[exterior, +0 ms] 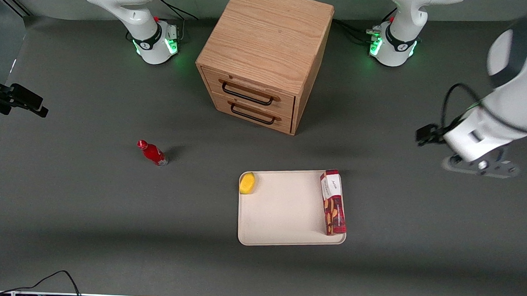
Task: Place red cookie box on tray
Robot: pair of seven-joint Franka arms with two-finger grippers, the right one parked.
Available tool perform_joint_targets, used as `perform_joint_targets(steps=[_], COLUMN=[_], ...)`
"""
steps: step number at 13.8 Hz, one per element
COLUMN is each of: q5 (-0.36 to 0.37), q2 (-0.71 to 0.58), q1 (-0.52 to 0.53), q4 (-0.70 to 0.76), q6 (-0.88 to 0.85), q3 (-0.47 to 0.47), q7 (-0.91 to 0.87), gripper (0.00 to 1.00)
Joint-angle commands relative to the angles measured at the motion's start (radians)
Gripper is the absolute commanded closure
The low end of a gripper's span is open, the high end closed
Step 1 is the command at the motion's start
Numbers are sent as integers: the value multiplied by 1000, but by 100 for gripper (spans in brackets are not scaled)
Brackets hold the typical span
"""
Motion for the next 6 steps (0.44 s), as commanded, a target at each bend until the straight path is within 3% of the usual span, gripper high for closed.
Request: perform_joint_targets(steps=[1, 6], q5=[-32, -40], q2=[-201, -168], q1=[-6, -10], q4=[-270, -166], q6=[68, -8], q3=[82, 94], q7=[115, 120], gripper=[0, 0])
